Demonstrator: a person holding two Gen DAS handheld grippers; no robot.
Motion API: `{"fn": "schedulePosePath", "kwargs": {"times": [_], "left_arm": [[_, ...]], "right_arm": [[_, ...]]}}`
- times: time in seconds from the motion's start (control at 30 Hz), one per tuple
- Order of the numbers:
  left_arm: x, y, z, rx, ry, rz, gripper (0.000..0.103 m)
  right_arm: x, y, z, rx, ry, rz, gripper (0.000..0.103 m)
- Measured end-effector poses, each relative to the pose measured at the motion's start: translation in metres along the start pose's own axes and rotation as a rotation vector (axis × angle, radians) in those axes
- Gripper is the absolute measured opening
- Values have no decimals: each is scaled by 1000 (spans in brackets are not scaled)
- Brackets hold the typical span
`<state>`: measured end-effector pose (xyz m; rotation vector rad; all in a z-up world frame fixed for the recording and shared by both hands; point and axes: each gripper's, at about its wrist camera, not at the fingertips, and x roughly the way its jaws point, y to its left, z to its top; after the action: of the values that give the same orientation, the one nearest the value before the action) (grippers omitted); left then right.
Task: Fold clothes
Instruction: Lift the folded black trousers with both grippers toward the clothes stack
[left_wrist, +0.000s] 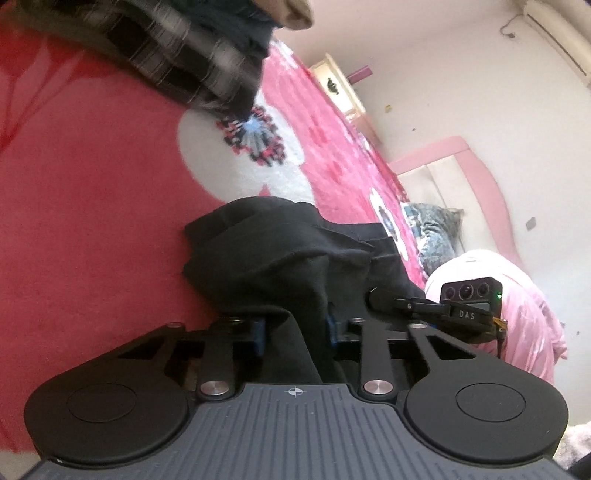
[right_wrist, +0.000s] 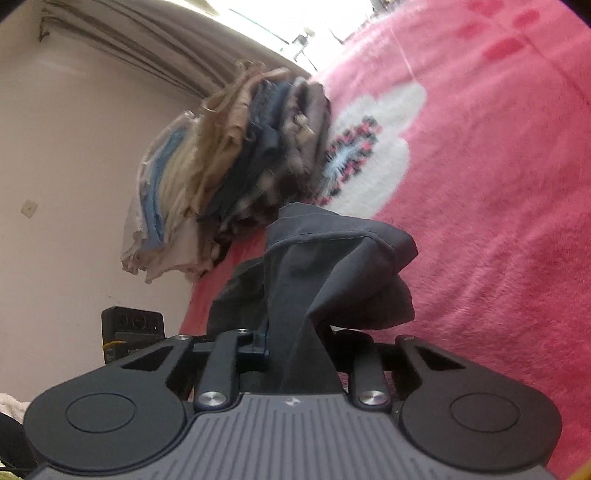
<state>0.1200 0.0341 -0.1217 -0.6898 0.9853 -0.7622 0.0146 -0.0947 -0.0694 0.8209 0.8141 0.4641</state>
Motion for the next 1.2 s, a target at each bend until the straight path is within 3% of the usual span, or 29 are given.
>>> {"fn": "schedulePosePath", "kwargs": {"times": [0.4, 0.7, 0.93, 1.2], "left_arm": [[-32, -44, -8, 99, -101, -19, 21], [-73, -87, -20, 204, -220, 3, 21], [-107, -105, -4, 231, -353, 9, 21], [-152, -121, 51, 299, -511, 95, 21]], "right_arm": [[-33, 66, -15, -153, -125, -41, 22], [-47, 122, -14, -294, -180, -4, 21], [-28, 168, 20, -385, -192, 48, 21], [27, 227, 93, -490, -203, 107, 21]]}}
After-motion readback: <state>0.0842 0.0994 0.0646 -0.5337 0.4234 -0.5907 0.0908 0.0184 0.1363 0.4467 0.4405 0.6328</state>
